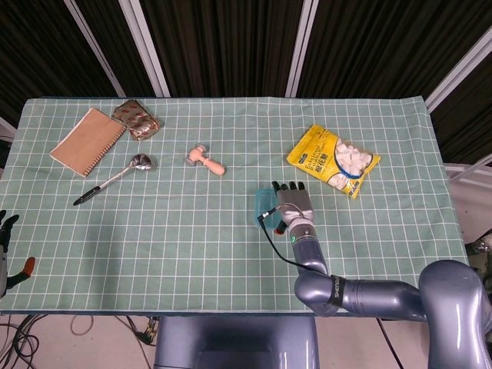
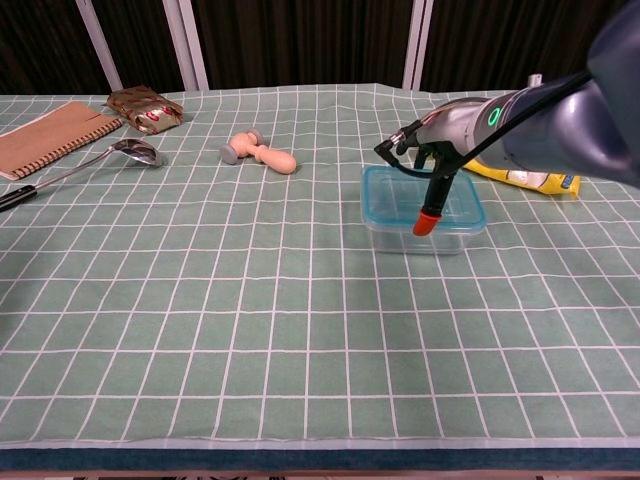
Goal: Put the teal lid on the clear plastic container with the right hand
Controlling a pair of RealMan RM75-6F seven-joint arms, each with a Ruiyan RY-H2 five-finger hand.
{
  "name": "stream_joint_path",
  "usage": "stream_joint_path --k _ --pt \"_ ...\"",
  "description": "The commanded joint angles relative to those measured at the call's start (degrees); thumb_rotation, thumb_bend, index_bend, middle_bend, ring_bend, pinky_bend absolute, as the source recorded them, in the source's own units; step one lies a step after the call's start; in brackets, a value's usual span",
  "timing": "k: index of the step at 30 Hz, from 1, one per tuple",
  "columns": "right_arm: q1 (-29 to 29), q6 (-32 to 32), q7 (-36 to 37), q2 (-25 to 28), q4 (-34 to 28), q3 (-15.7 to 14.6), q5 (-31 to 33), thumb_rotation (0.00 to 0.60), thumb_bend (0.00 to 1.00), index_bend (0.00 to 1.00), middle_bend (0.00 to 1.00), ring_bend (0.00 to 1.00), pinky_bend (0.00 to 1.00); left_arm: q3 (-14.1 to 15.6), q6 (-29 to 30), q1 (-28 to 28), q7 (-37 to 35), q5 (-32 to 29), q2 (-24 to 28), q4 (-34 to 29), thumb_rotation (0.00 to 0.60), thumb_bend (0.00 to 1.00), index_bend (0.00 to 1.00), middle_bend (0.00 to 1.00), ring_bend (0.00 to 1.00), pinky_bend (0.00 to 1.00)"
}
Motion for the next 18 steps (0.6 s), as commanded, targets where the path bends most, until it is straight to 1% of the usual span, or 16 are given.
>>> stream_joint_path --k 1,18 --pt "0.0 0.0 0.0 -0.1 0.1 0.0 0.1 0.6 0.19 0.0 0.45 0.07 0.0 0.0 0.0 0.0 0.0 0.0 0.0 0.0 0.6 0.32 0.11 0.0 0.0 0.0" --pt "0.2 0.0 -0.6 -0.7 0.9 0.1 0.5 0.6 0.19 0.0 0.45 0.06 0.0 0.0 0.0 0.0 0.0 -0.1 0.1 0.0 0.6 0.32 0.11 0.0 0.0 0.0"
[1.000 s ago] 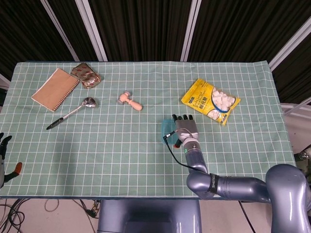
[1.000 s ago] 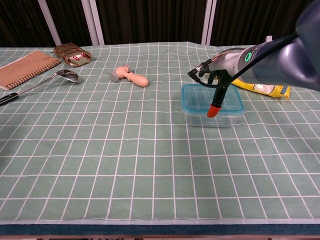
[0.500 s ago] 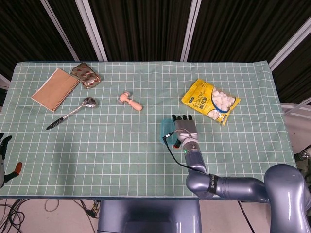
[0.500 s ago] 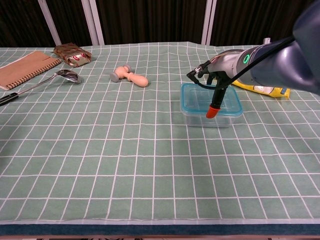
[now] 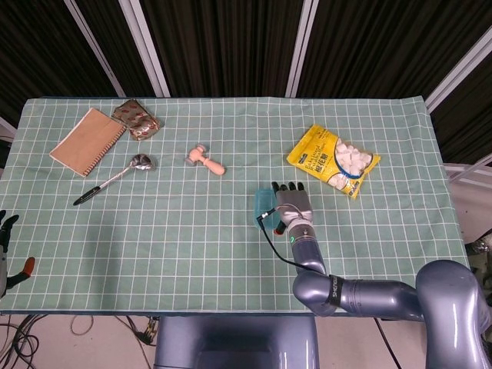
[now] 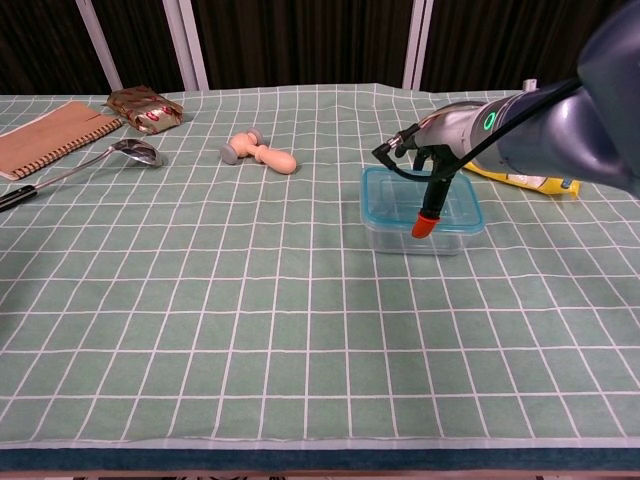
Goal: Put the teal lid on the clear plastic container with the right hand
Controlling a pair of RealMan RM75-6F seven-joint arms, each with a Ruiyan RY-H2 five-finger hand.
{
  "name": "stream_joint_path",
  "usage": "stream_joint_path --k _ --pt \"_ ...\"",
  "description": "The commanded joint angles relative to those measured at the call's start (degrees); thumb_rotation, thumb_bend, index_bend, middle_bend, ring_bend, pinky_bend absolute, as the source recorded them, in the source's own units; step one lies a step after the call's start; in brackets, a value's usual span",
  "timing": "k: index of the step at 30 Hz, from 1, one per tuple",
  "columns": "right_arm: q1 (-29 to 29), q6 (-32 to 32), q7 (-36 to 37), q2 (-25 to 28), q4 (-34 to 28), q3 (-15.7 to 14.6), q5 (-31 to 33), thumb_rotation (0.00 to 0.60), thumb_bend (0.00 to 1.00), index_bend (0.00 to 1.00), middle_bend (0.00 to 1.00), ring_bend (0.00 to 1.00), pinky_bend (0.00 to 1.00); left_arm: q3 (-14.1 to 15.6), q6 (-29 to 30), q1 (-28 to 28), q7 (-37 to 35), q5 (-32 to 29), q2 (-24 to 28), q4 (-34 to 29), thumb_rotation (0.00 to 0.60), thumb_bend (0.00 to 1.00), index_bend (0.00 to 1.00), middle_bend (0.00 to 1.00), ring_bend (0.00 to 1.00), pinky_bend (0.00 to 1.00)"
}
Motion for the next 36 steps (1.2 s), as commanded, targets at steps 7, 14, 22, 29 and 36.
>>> stream_joint_path --k 7,14,22,29,36 --pt "0.0 0.2 0.0 0.1 -0.2 0.3 0.0 0.6 0.19 0.0 0.36 0.01 0.0 0.0 0.0 0.0 0.0 0.0 0.0 0.0 0.6 0.32 0.11 0.0 0.0 0.0" --pt "-0.1 -0.1 -0.1 0.5 -0.5 0.4 0.2 0.6 0.19 0.0 0.26 0.0 0.0 0.0 0.0 0.0 -0.1 0.0 0.0 0.0 0.6 0.32 0.11 0.0 0.0 0.0" --pt "0.0 -0.5 -0.7 0.8 -0.6 0.3 1.0 0.6 0.19 0.0 0.16 0.0 0.0 0.0 0.1 0.0 -0.1 0.0 0.0 0.0 0.6 0.32 0.11 0.0 0.0 0.0" --pt "0.2 -1.3 -1.6 1.4 -0.8 0.0 2.2 0.6 0.19 0.0 0.07 0.0 0.0 0.0 0.0 0.0 0.0 0.0 0.0 0.0 0.6 0.32 0.11 0.0 0.0 0.0" --pt "0.2 -1.6 -1.4 2.1 -1.3 0.0 2.3 0.6 0.19 0.0 0.01 0.0 0.0 0.0 0.0 0.0 0.0 -0.1 0.0 0.1 0.6 0.32 0.11 0.0 0.0 0.0"
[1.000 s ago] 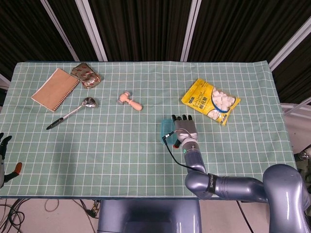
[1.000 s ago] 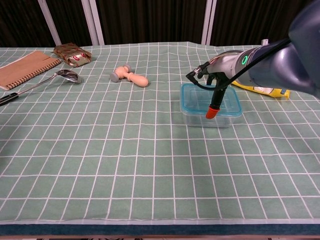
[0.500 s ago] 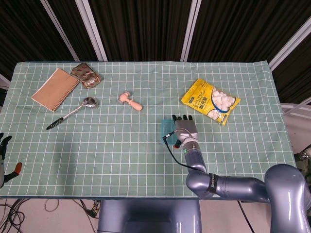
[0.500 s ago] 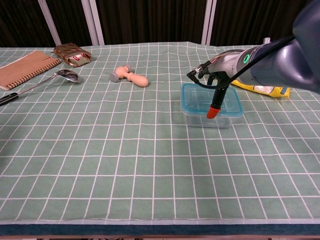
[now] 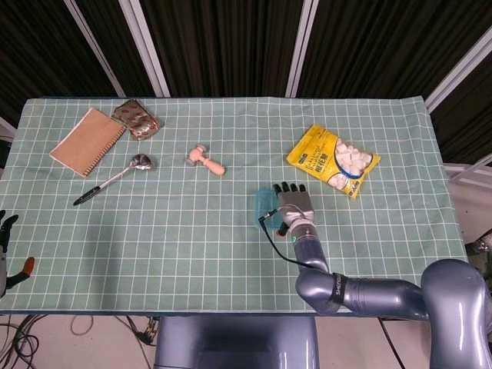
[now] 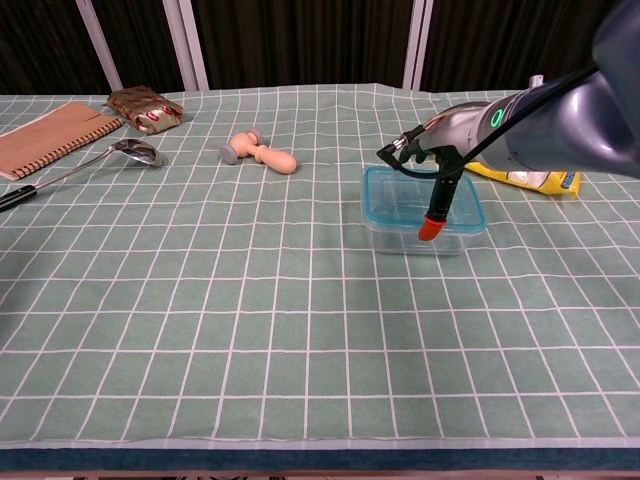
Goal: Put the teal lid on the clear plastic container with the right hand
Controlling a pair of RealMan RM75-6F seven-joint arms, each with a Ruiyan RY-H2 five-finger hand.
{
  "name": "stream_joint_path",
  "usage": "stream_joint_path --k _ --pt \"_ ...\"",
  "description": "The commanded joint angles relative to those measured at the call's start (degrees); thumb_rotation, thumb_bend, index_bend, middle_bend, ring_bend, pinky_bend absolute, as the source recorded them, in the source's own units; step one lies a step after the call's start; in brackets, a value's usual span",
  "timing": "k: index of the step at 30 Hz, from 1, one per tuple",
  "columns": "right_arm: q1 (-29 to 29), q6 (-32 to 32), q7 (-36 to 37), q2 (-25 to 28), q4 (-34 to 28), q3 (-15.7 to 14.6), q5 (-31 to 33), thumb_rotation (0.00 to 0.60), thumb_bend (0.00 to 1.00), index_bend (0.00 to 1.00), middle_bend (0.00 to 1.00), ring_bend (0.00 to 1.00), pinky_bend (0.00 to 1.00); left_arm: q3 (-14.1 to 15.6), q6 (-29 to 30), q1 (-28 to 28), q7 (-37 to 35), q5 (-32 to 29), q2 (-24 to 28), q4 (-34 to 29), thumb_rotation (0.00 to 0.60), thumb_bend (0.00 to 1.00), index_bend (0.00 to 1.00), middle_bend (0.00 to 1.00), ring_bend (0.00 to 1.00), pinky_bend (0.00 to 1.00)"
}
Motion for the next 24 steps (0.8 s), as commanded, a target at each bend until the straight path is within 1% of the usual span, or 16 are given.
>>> stream_joint_path --k 1,9,12,15,16,18,19,20,22,24 --pt "-0.1 0.0 0.1 0.3 -0.3 0.0 -0.1 0.6 0.19 0.0 0.01 0.0 0.0 0.0 0.0 0.0 0.0 0.0 0.0 0.0 0.6 0.32 0.11 0.0 0.0 0.0" --pt "-0.6 0.5 -0.1 3.0 -3.7 -0.4 0.4 0.6 0.19 0.0 0.0 0.0 0.0 0.0 0.0 0.0 0.2 -0.1 -0.1 0.1 0.6 0.32 0.11 0.0 0.0 0.0" --pt "-1.1 1.3 0.4 4.8 -6.2 -0.4 0.2 0.6 0.19 0.0 0.0 0.0 0.0 0.2 0.0 0.0 0.4 0.2 -0.2 0.1 0.6 0.32 0.11 0.0 0.0 0.0" --pt "-2.0 2.8 1.7 6.8 -9.5 -0.4 -1.3 0.6 0.19 0.0 0.0 0.0 0.0 0.1 0.0 -0.1 0.6 0.1 -0.4 0.2 0.6 0.32 0.11 0.0 0.0 0.0" --pt "-2.2 3.2 2.1 7.2 -10.2 -0.3 -1.8 0.6 0.19 0.0 0.02 0.0 0.0 0.1 0.0 -0.1 0.6 0.0 -0.4 0.2 0.6 0.32 0.11 0.0 0.0 0.0" --pt "-3.3 4.8 4.1 8.4 -12.5 -0.1 -4.2 0.6 0.19 0.0 0.08 0.0 0.0 0.1 0.0 -0.1 0.6 0.1 -0.4 0.2 0.6 0.32 0.11 0.0 0.0 0.0" --pt "-4.0 5.7 5.3 8.8 -13.4 -0.1 -5.8 0.6 0.19 0.0 0.13 0.0 0.0 0.2 0.0 -0.1 0.7 0.3 -0.4 0.2 0.6 0.32 0.11 0.0 0.0 0.0" --pt "-4.9 6.9 7.2 8.9 -14.3 0.0 -8.0 0.6 0.19 0.0 0.15 0.0 0.0 0.3 0.0 -0.1 0.7 0.4 -0.4 0.3 0.6 0.32 0.11 0.0 0.0 0.0" --pt "-6.8 8.5 10.5 8.8 -15.6 -0.5 -12.4 0.6 0.19 0.01 0.17 0.0 0.0 0.4 -0.1 -0.1 0.8 0.5 -0.5 0.3 0.6 0.32 0.11 0.0 0.0 0.0" --pt "-8.2 9.2 12.5 9.0 -16.5 -1.2 -15.0 0.6 0.19 0.04 0.17 0.0 0.0 0.4 -0.1 -0.2 0.9 0.6 -0.5 0.3 0.6 0.32 0.11 0.0 0.0 0.0"
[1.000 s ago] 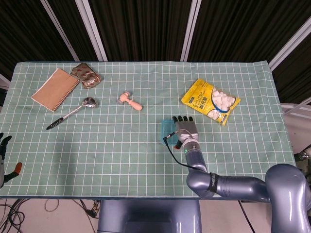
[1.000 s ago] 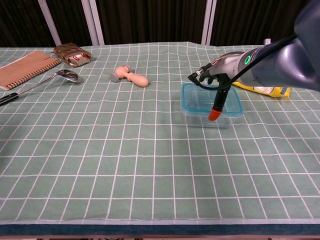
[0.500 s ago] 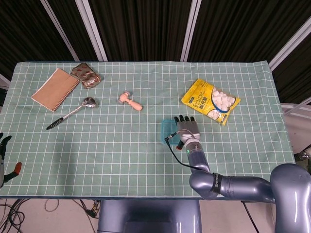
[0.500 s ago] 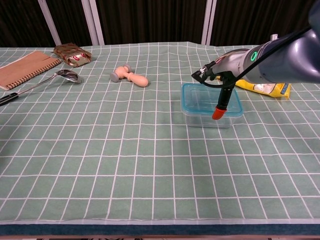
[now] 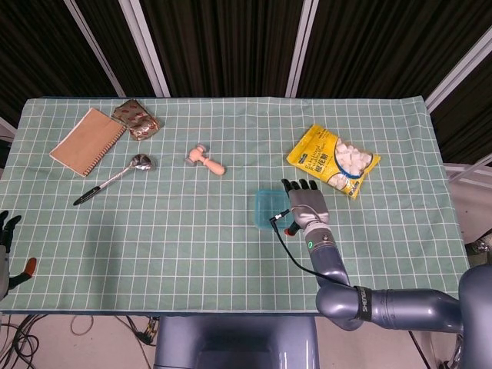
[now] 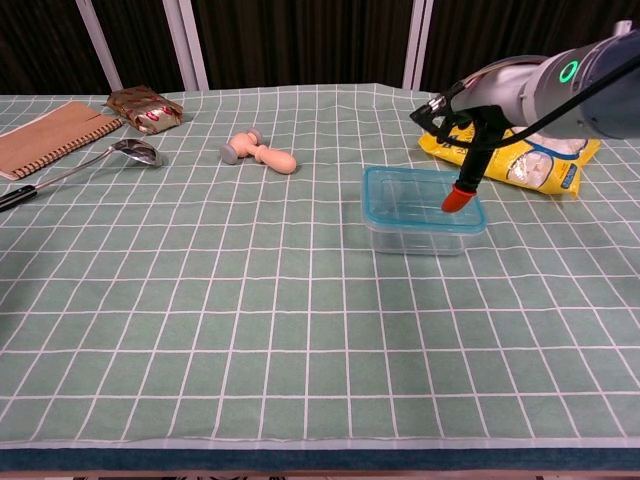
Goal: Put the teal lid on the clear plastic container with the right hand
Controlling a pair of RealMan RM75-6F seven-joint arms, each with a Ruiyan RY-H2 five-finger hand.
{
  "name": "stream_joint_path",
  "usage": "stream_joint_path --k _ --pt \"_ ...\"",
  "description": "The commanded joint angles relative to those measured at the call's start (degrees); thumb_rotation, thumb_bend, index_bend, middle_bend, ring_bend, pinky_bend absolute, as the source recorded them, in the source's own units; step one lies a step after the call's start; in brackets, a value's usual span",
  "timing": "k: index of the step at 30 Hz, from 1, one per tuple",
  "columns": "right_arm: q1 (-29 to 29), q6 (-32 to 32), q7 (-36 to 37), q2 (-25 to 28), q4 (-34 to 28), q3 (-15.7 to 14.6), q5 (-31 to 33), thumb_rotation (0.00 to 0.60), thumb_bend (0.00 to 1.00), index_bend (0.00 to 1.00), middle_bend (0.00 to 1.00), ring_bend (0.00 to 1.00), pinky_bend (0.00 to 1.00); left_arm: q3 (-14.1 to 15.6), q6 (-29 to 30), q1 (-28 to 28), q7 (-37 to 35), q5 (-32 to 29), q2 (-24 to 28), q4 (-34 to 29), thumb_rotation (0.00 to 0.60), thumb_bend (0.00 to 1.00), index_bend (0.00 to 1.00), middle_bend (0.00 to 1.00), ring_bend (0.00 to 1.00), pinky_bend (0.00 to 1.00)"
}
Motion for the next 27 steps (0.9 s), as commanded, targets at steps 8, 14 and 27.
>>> stream_joint_path --k 8,14,27 --pt "-8.7 6.1 13.3 -0.6 -3.5 -4.0 -20.7 0.6 0.39 0.38 0.17 0.0 0.0 0.5 0.9 0.1 0.2 2.0 -0.3 0.0 0.6 0.32 0.11 0.0 0.0 0.0" --pt "-11.6 9.1 16.5 -1.7 -4.4 -5.6 -30.0 0.6 0.51 0.58 0.16 0.0 0.0 0.8 1.1 0.2 0.1 2.9 -0.3 0.1 0.6 0.32 0.11 0.0 0.0 0.0" --pt "-14.6 7.2 16.3 -1.3 -3.8 -6.8 -31.6 0.6 0.52 0.64 0.09 0.0 0.0 0.8 1.1 0.3 0.4 3.1 -0.5 0.2 0.6 0.32 0.11 0.0 0.0 0.0"
